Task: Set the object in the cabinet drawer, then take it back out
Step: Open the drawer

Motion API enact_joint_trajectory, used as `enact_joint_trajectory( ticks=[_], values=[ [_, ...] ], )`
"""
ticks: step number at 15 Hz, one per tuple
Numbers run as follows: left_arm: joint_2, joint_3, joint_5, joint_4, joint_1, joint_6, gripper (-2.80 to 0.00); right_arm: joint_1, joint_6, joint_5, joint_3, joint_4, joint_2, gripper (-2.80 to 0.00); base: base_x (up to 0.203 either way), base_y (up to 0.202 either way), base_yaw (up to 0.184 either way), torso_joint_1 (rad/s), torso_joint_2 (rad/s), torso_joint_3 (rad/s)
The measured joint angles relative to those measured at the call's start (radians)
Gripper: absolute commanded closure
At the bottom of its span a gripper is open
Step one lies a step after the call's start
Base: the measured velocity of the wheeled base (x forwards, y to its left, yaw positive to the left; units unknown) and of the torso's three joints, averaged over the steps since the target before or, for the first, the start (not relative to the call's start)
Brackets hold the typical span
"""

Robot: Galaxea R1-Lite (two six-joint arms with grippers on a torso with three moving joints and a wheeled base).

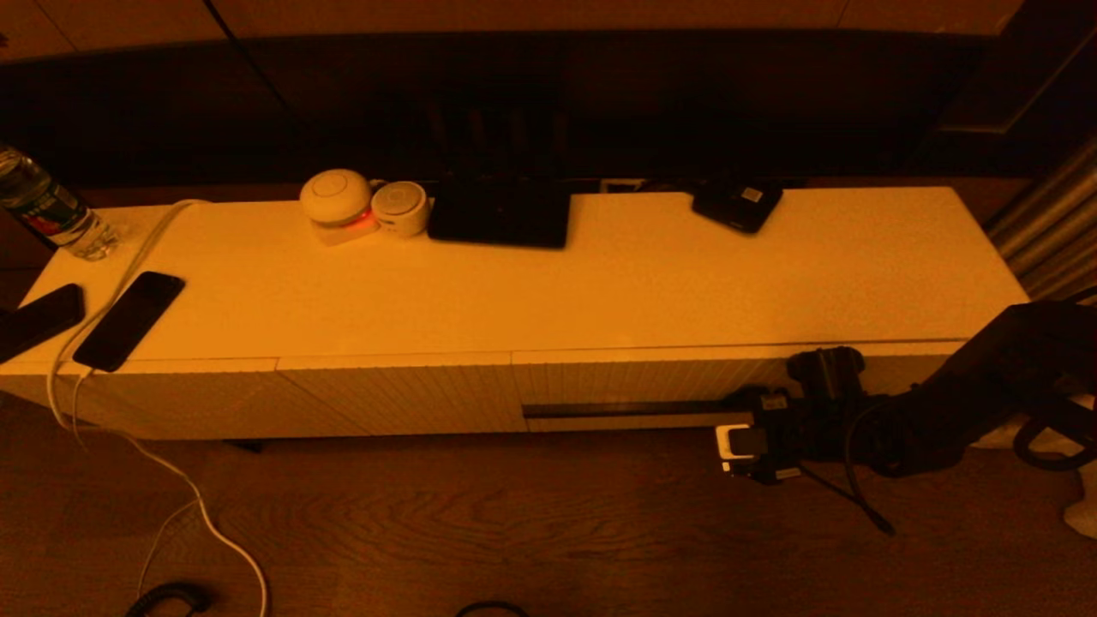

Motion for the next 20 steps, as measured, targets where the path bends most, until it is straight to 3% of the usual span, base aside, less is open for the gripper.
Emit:
enact_joint_trajectory(
  ticks=[8, 20],
  values=[
    [0.000, 0.000, 0.000, 0.000, 0.000, 0.000, 0.00, -0.016, 0.001, -0.001, -0.007, -0.015, 0.025, -2.80, 0.000, 0.000, 0.000, 0.000, 0.00, 0.000],
    [0.000, 0.000, 0.000, 0.000, 0.000, 0.000, 0.00, -0.009, 0.001, -0.003, 0.088, -0.025, 0.021, -2.80, 0.000, 0.000, 0.000, 0.000, 0.00, 0.000]
  ],
)
